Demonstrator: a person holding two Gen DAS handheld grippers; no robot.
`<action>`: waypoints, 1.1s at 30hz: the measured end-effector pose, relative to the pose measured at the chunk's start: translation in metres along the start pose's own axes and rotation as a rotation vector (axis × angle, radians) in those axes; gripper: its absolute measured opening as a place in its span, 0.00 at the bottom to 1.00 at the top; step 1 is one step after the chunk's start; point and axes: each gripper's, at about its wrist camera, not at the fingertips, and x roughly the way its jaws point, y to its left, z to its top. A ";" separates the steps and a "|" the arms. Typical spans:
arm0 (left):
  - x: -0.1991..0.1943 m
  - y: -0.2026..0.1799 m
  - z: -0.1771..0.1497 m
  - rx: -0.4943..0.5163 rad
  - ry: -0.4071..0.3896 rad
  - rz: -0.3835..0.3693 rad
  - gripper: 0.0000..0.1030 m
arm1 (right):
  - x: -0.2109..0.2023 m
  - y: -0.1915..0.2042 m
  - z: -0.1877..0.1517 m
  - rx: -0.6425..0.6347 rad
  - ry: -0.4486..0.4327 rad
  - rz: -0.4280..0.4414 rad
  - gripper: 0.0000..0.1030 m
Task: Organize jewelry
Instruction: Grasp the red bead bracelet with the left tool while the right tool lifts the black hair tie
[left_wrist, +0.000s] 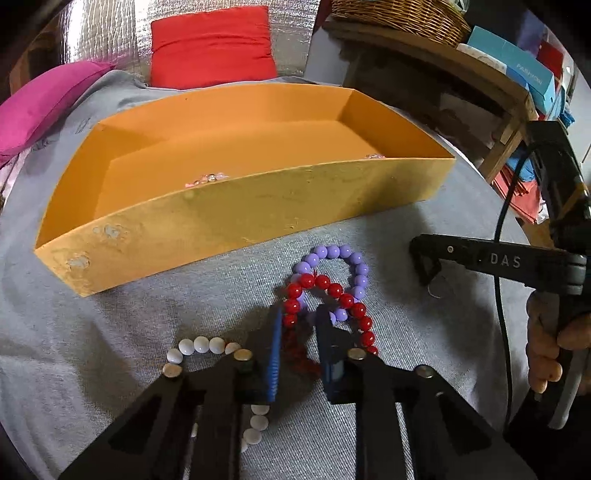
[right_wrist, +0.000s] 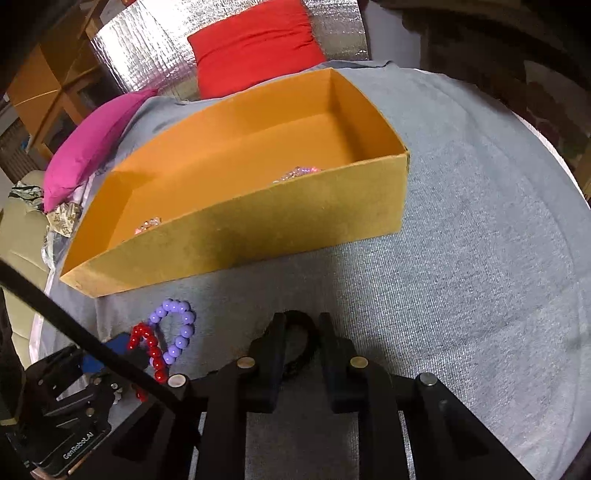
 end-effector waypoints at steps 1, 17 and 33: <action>0.000 0.001 0.000 -0.002 0.002 0.003 0.12 | 0.001 -0.002 -0.001 0.009 0.002 0.003 0.19; 0.000 0.007 -0.003 0.002 0.021 0.053 0.23 | -0.003 -0.012 -0.003 0.020 0.003 0.048 0.20; 0.002 0.004 -0.002 0.011 0.004 0.031 0.09 | -0.012 -0.007 -0.011 -0.093 0.009 0.009 0.13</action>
